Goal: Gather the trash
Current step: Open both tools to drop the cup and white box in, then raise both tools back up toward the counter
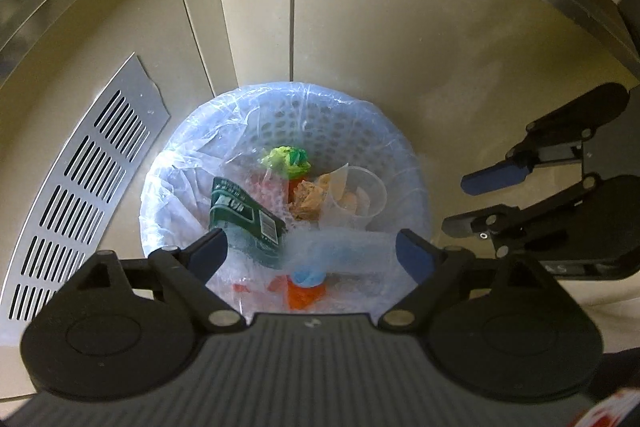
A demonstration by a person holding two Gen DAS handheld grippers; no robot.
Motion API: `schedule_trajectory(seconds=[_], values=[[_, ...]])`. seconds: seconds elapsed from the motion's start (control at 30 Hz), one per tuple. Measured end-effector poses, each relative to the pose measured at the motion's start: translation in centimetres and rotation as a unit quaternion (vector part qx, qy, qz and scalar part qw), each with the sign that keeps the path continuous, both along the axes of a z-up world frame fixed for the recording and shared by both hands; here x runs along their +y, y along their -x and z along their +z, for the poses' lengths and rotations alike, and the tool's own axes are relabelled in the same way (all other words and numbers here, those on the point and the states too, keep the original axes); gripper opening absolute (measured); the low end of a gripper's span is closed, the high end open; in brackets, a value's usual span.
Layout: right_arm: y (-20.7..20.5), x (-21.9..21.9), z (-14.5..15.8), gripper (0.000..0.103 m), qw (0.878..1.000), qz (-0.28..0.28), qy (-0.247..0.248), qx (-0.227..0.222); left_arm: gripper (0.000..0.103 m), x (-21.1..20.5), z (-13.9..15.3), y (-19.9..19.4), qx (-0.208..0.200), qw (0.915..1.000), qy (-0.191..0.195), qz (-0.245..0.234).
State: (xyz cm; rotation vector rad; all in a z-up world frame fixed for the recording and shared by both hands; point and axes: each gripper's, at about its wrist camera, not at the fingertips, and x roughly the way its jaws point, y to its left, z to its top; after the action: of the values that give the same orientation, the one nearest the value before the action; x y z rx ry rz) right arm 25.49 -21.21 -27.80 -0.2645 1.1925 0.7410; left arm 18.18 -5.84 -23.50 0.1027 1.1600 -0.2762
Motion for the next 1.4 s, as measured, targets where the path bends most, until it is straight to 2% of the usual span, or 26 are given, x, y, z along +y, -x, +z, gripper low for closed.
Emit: schedule_trajectory(seconds=[0.47,0.63,0.8,1.1,1.17,1.23,1.4], values=[[0.7,0.8,1.3,0.034,1.000,0.010,-0.011,-0.010,0.090,0.9,1.6,2.1,-0.004,0.9994,0.003,0.034],[1.4,1.3,3.0,0.034,0.999,0.018,-0.018,-0.027,0.090,1.1,3.6,3.3,-0.023,0.9985,0.004,0.050],[2.7,1.6,6.3,0.034,0.997,0.022,-0.049,-0.058,0.090,2.1,7.3,4.9,-0.066,0.9950,0.001,0.075],[5.1,2.2,13.6,0.035,0.984,0.031,-0.106,-0.142,0.090,5.0,15.0,7.5,-0.165,0.9768,0.009,0.136],[5.4,2.2,15.0,0.041,0.980,0.026,-0.114,-0.158,0.090,5.6,16.2,7.9,-0.184,0.9715,0.011,0.149],[5.4,2.1,16.4,0.057,0.976,0.019,-0.121,-0.179,0.090,6.5,17.5,8.3,-0.201,0.9654,0.015,0.165],[4.3,1.8,19.2,0.059,0.967,-0.008,-0.135,-0.215,0.090,8.4,19.9,8.3,-0.231,0.9533,0.007,0.194]])
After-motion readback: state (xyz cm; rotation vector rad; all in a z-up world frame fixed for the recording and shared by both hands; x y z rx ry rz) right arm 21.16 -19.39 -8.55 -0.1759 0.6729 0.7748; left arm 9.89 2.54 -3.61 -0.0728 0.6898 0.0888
